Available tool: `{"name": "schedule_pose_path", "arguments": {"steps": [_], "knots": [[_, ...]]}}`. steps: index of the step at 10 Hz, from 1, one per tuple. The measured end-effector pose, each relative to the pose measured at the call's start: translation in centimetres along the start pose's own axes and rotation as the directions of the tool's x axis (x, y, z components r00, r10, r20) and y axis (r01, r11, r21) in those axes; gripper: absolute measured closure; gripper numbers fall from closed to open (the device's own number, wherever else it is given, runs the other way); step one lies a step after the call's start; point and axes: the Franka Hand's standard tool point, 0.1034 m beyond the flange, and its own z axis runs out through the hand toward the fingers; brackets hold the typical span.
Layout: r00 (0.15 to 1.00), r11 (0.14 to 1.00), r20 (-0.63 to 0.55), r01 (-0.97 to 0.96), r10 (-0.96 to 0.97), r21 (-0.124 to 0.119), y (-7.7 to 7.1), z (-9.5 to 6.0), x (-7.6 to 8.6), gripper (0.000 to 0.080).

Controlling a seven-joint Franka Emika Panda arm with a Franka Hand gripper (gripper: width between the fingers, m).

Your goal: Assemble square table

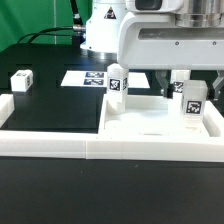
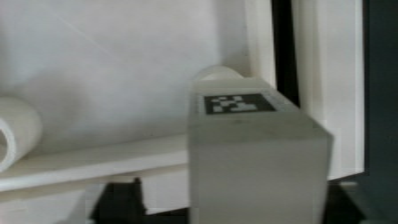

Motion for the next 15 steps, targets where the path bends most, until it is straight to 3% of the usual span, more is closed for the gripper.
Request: {"name": "schedule_pose_path", "arguments": {"steps": [1,5,8,12,13,14,15], "knots": [[0.997,0.997,0.0,-0.073,0.073,0.001,0.0,0.0,0.0,0.0511],[0.913,0.913,-0.003,-0.408,0.408,0.002,-0.1,0.1,0.0,0.0511],[0.731,0.731,-0.009,-0.682,0.682,0.012,-1.1,0.2,-0.2,0.0509],[0.32,0.318,0.03,-0.946,0.947,0.066,-0.7,0.3,-0.8,0.0509],[0.203,0.2,0.035,-0.977,0.979,0.068,-0.8,0.3,-1.0,0.0509],[0.143,0.141,0.036,-0.988,0.989,0.066,-1.2,0.4,-1.2,0.0509],[0.191,0.188,0.032,-0.98,0.981,0.068,-1.1,0.4,-1.1,0.0509]]}}
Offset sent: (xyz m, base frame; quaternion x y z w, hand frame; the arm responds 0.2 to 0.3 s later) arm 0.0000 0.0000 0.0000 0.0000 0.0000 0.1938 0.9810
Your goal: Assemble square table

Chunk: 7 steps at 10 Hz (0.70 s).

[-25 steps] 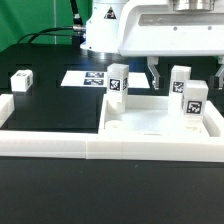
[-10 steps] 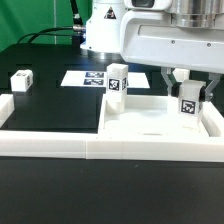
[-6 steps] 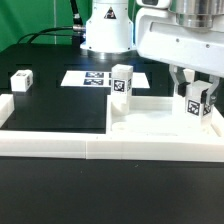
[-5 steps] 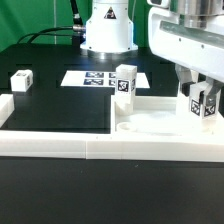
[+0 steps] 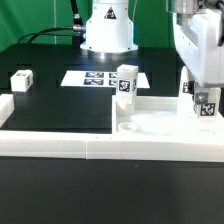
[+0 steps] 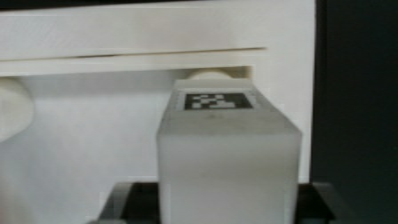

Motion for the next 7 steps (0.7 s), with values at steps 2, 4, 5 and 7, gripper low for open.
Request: {"name": "schedule_pose_path", "arguments": {"steps": [2,4,5,7], "knots": [[0.998,0.997,0.001,0.069,-0.069,-0.02,0.2,0.0,-0.1,0.0378],[0.894,0.891,0.045,0.448,-0.446,-0.07,0.5,0.3,-1.7,0.017],[0.84,0.837,0.061,0.543,-0.539,-0.074,0.9,0.7,-2.1,0.017],[0.765,0.762,0.066,0.644,-0.64,-0.066,0.8,0.7,-1.8,0.0153]]}}
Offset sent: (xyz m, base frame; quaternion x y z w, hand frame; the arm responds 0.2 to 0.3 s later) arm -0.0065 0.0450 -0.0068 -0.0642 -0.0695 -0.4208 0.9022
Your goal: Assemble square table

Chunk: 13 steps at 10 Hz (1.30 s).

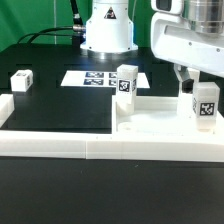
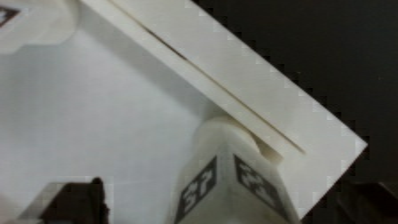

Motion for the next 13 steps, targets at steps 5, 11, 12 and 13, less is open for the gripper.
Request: {"name": "schedule_pose_path", "arguments": {"steps": [5,11,12,13], "knots": [[0.782,0.788,-0.102,0.615,-0.614,-0.032,-1.0,-0.9,1.4,0.0151],[0.821,0.828,-0.114,0.56,-0.559,-0.022,-1.1,-0.9,1.2,0.0409],[0.867,0.873,-0.115,0.487,-0.486,-0.014,-1.1,-0.9,1.3,0.0509],[0.901,0.908,-0.116,0.42,-0.417,-0.006,-1.0,-0.9,1.3,0.0509]]}}
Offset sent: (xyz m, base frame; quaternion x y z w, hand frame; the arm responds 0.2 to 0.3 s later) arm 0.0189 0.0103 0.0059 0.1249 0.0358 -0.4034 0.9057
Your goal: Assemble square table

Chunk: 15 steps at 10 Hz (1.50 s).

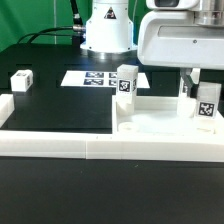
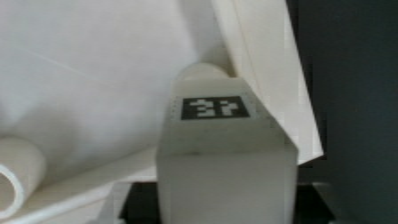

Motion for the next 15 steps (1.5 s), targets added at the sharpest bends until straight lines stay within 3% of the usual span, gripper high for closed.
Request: {"name": "schedule_pose_path", "arguments": {"steps": [2,4,6,9,10,11,13,14,15], "knots": [[0.966,0.966,-0.011,-0.257,0.257,0.0,0.3,0.0,0.1,0.0509],[0.862,0.862,-0.014,-0.506,0.506,0.004,0.5,0.1,-0.1,0.0509],[0.667,0.667,0.015,-0.745,0.745,0.025,1.1,0.1,-0.2,0.0508],[0.41,0.408,0.029,-0.911,0.912,0.052,1.1,0.2,-0.7,0.0508],[0.272,0.27,0.033,-0.961,0.962,0.055,1.0,0.2,-0.9,0.0508],[0.301,0.3,0.029,-0.952,0.953,0.056,1.0,0.2,-0.9,0.0508],[0.328,0.327,0.027,-0.944,0.944,0.055,1.0,0.2,-0.9,0.0282],[0.533,0.532,0.018,-0.846,0.846,0.038,1.3,0.1,-0.8,0.0282],[0.677,0.676,0.014,-0.735,0.735,0.046,1.1,-0.2,-0.4,0.0171]]}}
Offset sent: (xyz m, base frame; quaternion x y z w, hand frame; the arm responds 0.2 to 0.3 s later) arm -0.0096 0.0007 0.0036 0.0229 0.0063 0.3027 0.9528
